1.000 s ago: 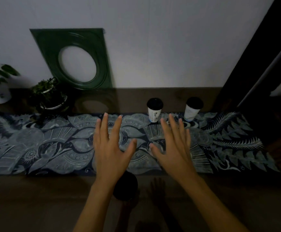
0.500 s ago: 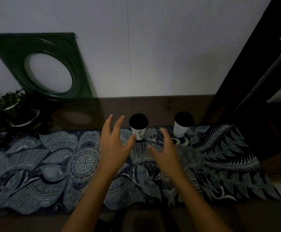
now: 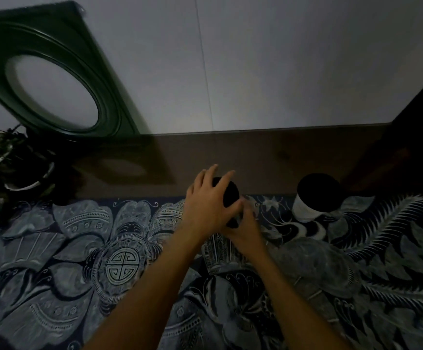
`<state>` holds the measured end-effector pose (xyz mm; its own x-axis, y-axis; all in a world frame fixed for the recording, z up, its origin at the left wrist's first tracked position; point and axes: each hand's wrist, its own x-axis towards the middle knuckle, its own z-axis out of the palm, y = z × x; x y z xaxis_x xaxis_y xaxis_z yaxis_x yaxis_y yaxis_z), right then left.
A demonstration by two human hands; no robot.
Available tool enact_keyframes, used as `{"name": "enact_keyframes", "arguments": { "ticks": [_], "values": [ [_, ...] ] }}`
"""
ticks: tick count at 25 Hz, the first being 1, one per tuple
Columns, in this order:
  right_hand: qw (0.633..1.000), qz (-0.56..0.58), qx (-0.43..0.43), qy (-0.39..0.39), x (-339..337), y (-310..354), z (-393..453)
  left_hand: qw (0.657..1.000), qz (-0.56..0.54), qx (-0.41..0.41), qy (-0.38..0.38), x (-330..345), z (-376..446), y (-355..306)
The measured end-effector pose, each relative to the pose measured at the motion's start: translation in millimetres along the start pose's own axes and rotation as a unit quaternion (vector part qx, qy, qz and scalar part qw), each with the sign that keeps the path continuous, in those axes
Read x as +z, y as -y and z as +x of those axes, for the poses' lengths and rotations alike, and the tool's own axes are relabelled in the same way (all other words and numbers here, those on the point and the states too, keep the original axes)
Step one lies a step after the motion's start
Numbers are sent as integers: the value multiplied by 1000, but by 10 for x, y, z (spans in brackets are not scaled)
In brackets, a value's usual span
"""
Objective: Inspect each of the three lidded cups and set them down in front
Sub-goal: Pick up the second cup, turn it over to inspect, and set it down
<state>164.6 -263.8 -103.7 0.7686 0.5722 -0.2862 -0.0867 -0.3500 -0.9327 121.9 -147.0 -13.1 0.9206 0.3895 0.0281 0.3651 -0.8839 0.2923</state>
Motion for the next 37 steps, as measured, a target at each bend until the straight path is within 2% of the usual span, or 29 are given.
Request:
{"name": "enact_keyframes", "arguments": {
  "ticks": [4,7,12,15,18,21,25,29,32,34,36,37],
  "values": [
    [997,-61,-41,3,184,45,191,1000,16,-5,-9,141,58,71],
    [997,-54,-49,-11,228,20,187,999,-40,-27,-18,122,-1,120],
    [994,-35,-100,40,17,282,-162,984,-154,-85,-35,-266,-285,197],
    [987,-67,-136,59,-187,670,-599,942,-307,-116,-72,-727,-645,144],
    [969,-142,-189,78,-350,1097,-1217,892,-424,-109,-110,-1186,-1202,35],
    [937,-249,-228,89,-434,1482,-1954,863,-479,-110,-118,-1533,-1804,-100],
    [904,-329,-252,107,-446,1782,-2761,825,-546,-93,-113,-1778,-2457,-274],
    [878,-364,-297,96,-359,1905,-3415,812,-563,-59,-142,-1882,-2951,-376],
    [895,-354,-258,86,-277,1914,-3712,814,-562,-48,-137,-1936,-3197,-416],
    [919,-307,-229,87,-233,1892,-3850,818,-558,-42,-132,-1967,-3329,-427],
    [960,-177,-180,122,-196,1864,-3960,823,-551,-23,-134,-1998,-3453,-443],
    [975,-72,-136,158,-187,1869,-4015,826,-547,-9,-136,-2008,-3513,-459]
  ]
}}
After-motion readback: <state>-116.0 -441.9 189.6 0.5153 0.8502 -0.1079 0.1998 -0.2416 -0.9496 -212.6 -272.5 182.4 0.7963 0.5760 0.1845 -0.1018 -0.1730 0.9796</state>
